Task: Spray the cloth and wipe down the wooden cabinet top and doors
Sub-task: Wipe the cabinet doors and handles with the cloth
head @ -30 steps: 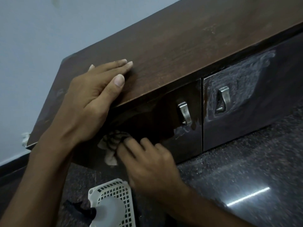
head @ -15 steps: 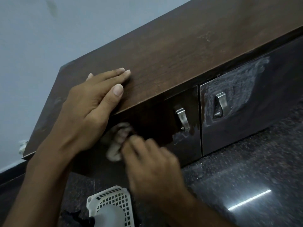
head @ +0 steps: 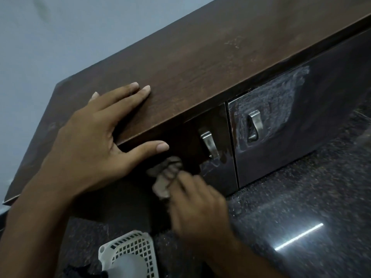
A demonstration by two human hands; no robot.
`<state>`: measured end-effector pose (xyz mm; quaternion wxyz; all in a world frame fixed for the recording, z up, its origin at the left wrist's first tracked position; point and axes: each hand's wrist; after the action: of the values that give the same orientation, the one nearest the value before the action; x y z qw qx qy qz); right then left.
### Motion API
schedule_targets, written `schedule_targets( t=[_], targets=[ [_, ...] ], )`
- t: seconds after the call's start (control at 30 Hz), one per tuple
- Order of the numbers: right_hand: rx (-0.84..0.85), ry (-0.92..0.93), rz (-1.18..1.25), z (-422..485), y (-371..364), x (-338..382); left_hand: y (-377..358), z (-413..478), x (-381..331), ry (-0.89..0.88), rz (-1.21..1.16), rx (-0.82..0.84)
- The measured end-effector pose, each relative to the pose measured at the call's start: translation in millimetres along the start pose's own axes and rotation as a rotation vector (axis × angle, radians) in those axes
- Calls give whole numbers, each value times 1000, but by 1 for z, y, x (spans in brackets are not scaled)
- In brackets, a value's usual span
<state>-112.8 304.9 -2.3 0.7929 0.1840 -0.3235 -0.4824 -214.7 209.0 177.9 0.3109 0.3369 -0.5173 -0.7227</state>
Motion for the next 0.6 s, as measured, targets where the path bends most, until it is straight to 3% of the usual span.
schedule_targets(
  t=[0.1, 0.27, 0.37, 0.43, 0.53, 0.6],
  targets=[
    [-52, -166, 23, -20, -1, -23, -1, 1, 1, -8, 9, -6],
    [29, -359, 111, -50, -19, -28, -3, 1, 2, -14, 10, -18],
    [-38, -446, 180, -48, -19, -24, -4, 1, 3, -21, 2, -20],
    [-78, -379, 196, -38, -14, -18, -4, 1, 3, -24, 5, -22],
    [-27, -123, 132, -27, -14, -9, -5, 1, 6, -28, 16, -30],
    [-9, -127, 118, -28, -14, -14, -6, 2, 7, -27, 18, -27]
  ],
)
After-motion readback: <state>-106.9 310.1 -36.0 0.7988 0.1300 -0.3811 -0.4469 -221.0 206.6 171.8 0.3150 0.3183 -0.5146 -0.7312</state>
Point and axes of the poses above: each hand's wrist, its own z-axis towards the middle knuckle, its own y-axis out of the back of the hand, x = y × z, and after that the axes turned 12 degrees about y, right-handed
